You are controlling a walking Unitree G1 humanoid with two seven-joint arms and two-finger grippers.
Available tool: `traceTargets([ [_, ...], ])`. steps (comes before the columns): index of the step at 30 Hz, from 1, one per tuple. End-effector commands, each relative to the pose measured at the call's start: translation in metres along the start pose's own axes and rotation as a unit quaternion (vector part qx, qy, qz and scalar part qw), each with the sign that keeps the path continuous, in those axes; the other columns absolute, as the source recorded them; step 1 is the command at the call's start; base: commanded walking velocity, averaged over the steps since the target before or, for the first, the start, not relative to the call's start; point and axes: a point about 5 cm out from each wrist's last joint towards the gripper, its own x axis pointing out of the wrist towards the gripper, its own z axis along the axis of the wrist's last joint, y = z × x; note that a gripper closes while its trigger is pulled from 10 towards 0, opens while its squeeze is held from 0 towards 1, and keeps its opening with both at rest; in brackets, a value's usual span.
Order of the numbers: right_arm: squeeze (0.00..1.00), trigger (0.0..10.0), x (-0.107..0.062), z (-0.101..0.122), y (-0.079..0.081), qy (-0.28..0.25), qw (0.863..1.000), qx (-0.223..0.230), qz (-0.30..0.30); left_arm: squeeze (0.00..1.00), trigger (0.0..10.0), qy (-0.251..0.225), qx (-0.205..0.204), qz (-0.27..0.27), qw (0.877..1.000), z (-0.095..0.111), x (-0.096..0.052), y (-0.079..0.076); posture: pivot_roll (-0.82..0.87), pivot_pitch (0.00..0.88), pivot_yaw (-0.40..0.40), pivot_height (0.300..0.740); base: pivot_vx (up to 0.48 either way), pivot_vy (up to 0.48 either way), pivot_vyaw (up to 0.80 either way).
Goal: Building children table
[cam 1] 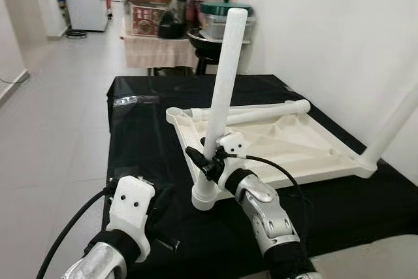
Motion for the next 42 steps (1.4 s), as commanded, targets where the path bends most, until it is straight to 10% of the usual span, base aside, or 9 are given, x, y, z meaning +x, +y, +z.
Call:
traceTargets([
  [1,1.00,10.0,-0.002,-0.019,0.010,0.056,0.998,0.015,0.026,0.00,10.0,0.011,-0.003,-0.004,1.000,-0.003,0.002,-0.001,0.14,0.000,-0.102,0.740,0.000,0.000,0.00],
  [7,1.00,10.0,0.000,-0.012,0.011,0.048,0.997,0.014,0.056,0.00,10.0,0.011,-0.002,-0.008,1.000,-0.003,0.003,-0.002,0.14,0.000,-0.102,0.740,0.000,0.000,0.00],
  [8,0.00,10.0,0.003,0.003,0.008,0.021,0.986,-0.010,0.164,0.00,10.0,0.010,0.000,-0.007,1.000,-0.002,0.004,-0.001,0.15,0.000,-0.109,0.740,0.000,0.000,0.00],
  [12,0.00,10.0,0.004,0.034,-0.005,-0.003,0.938,-0.056,0.342,0.00,10.0,0.007,0.005,-0.005,1.000,-0.001,0.006,0.001,0.16,0.000,-0.110,0.740,0.000,0.000,0.00],
  [24,0.00,10.0,0.016,0.063,-0.027,0.028,0.904,-0.025,0.426,0.00,10.0,0.010,0.015,-0.007,1.000,-0.001,0.007,-0.002,0.17,0.000,-0.116,0.740,0.000,0.000,0.00],
  [25,0.00,0.0,0.017,0.062,-0.029,0.033,0.900,-0.017,0.433,0.00,10.0,0.010,0.015,-0.008,1.000,-0.001,0.007,-0.002,0.17,0.000,-0.119,0.740,0.000,0.000,0.00],
  [26,0.00,0.0,0.017,0.061,-0.030,0.038,0.898,-0.011,0.438,0.00,10.0,0.010,0.015,-0.008,1.000,-0.001,0.007,-0.002,0.17,0.000,-0.119,0.740,0.000,0.000,0.00],
  [37,0.00,0.0,0.014,0.061,-0.040,0.015,0.917,-0.032,0.397,0.00,10.0,0.010,0.016,-0.009,1.000,0.000,0.007,-0.004,0.16,0.000,-0.119,0.740,0.000,0.000,0.00],
  [42,0.00,0.0,0.013,0.038,-0.038,0.006,0.966,-0.027,0.259,0.00,10.0,0.011,0.015,-0.010,1.000,0.000,0.005,-0.004,0.15,0.000,-0.122,0.740,0.000,0.000,0.00],
])
